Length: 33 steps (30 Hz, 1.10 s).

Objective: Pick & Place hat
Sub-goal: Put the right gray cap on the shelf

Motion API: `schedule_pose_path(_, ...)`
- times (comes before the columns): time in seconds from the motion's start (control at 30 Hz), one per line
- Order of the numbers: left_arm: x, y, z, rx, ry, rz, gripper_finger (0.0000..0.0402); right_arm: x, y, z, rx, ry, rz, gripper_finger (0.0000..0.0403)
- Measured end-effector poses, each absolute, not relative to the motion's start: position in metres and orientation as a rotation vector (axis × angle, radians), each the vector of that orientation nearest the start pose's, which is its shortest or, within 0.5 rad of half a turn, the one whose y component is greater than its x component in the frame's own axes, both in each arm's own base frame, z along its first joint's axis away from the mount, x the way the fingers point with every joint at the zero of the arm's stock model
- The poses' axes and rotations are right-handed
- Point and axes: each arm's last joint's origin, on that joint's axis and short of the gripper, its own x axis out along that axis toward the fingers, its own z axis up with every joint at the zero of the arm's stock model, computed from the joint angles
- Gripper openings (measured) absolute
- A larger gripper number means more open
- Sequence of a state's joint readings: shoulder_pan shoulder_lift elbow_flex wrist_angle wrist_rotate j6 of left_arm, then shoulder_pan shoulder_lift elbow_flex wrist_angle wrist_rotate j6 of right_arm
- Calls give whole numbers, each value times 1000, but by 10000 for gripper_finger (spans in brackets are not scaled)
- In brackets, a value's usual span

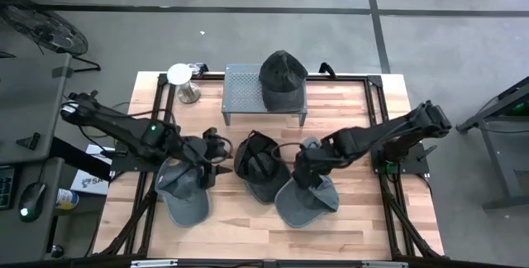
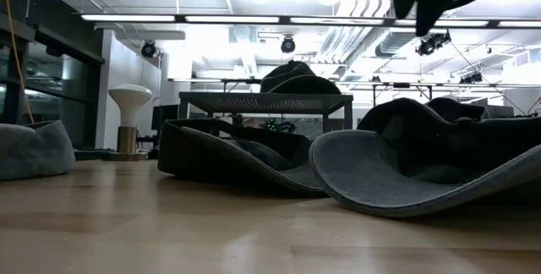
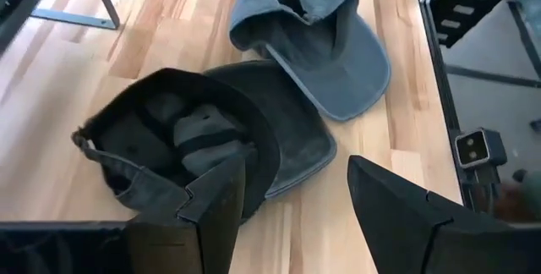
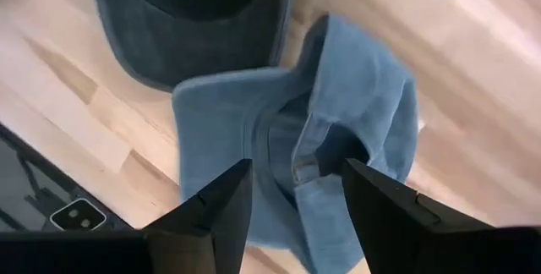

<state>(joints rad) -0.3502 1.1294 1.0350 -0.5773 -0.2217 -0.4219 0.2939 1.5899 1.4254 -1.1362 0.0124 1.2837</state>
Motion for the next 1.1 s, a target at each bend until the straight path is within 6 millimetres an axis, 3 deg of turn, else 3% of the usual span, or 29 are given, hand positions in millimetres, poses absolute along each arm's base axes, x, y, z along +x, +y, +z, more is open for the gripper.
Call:
schedule_pose_path(0.3, 219, -80, 296, -266, 669, 35, 209, 290, 106, 272, 856, 1226, -802, 176)
schedule_pose_path(0.53, 219, -81, 294, -273, 663, 35, 209, 287, 74, 272, 777, 1267, -924, 176)
schedule_pose_path(0.87, 221, -81, 296, -285, 638, 43, 209, 294, 33, 272, 738, 1401, -771, 176)
schedule_pose_path(1.1, 220, -81, 295, -291, 641, 46, 209, 292, 17, 247, 774, 1456, -636, 176)
